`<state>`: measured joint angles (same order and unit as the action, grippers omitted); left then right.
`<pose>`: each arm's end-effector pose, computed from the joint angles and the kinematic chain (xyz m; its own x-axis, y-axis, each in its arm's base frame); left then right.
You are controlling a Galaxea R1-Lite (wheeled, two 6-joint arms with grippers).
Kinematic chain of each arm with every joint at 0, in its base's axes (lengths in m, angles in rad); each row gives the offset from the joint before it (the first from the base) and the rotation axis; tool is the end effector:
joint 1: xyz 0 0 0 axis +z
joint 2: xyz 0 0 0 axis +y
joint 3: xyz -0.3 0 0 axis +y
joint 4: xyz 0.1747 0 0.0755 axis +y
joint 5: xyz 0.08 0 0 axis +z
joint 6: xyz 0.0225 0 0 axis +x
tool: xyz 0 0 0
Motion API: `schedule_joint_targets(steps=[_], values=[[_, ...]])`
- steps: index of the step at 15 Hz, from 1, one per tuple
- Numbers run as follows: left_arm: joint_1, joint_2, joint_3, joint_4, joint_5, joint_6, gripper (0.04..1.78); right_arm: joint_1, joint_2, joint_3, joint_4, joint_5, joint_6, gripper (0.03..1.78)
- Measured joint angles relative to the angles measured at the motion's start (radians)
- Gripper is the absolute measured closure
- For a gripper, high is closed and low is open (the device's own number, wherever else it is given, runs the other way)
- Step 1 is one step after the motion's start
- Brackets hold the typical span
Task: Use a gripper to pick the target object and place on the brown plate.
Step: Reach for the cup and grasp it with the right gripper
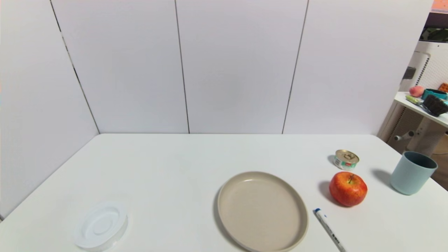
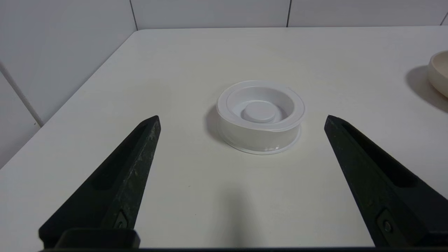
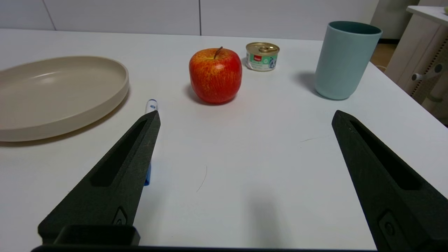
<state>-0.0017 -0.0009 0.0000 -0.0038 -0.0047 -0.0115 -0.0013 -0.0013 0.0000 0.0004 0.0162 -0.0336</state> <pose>-0.0229 -0.0001 0.0759 1.0000 -0.0064 0.0047 0.0065 0.9999 -0.0115 -0.0229 0.0004 0.0754 0.9999 0.0149 0.0009 -0.0149 0.9993 -0.0336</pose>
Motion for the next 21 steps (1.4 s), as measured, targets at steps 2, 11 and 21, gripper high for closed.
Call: schedule_joint_targets(steps=[2,11,21], values=[[0.0,0.0,0.0,0.0,0.0,0.0,0.13,0.0,0.009,-0.001,0.004,-0.002,-0.007,0.12],[0.0,0.0,0.0,0.0,0.0,0.0,0.13,-0.047,0.685,-0.533,0.044,-0.004,0.111,0.12],[0.0,0.0,0.0,0.0,0.0,0.0,0.13,-0.344,1.573,-1.478,0.657,0.014,0.213,0.12]])
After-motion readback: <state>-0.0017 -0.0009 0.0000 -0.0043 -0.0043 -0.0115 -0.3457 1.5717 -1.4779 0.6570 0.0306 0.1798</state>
